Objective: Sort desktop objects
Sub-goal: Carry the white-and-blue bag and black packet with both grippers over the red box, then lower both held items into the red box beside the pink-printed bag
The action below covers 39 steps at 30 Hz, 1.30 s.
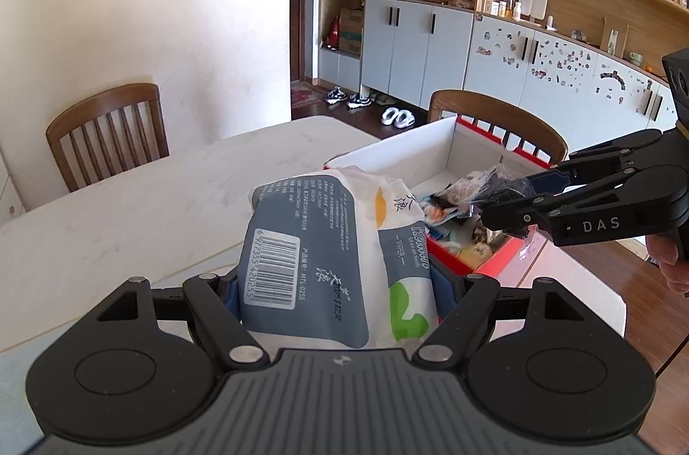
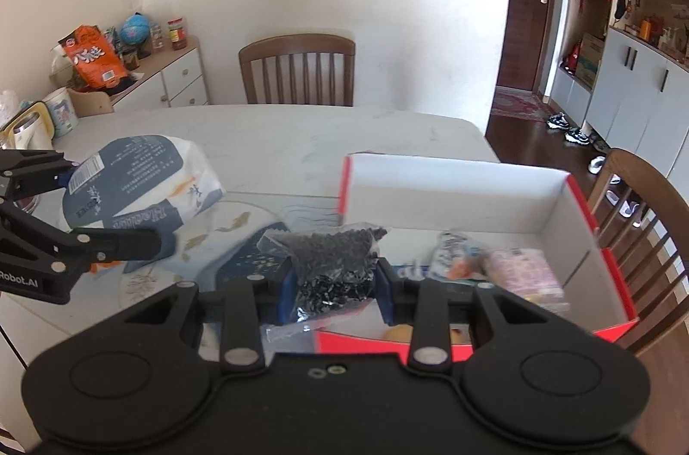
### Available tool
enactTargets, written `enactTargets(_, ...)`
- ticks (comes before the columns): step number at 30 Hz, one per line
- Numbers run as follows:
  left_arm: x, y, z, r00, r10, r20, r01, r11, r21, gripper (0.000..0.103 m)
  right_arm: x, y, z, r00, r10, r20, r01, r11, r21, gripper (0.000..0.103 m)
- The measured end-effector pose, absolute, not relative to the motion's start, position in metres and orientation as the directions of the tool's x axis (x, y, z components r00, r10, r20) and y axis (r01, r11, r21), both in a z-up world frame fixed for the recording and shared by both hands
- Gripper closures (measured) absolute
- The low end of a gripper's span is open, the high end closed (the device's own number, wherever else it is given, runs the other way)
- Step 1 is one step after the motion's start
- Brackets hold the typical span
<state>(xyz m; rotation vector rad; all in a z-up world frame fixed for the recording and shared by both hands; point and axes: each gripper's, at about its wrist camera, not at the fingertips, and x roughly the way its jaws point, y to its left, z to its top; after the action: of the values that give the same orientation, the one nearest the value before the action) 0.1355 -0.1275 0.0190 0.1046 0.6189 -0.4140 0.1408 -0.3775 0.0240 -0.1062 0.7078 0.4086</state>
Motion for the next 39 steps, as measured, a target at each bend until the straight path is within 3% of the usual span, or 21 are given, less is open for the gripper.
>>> enactTargets(15,0.162,-0.196,0.029,0.733,-0.377,-0.567,0.455,0.890,-0.004,0.025,0.162,-0.441,0.023,0.703,0.307,-0.641,-0.368,0.929,0.042,0.067)
enactTargets(23,0.190,-0.219,0.025,0.696,-0.415,-0.586,0.478,0.877,-0.053,0.025,0.176,-0.464,0.016,0.702,0.277,-0.655,-0.329,0.943,0.046,0.067)
enactTargets(39,0.265,-0.273,0.000,0.616,-0.399,-0.679,0.514,0.857,-0.038,0.025,0.199,-0.473,-0.008,0.665,0.263,-0.699,-0.343,0.939,0.027,0.067)
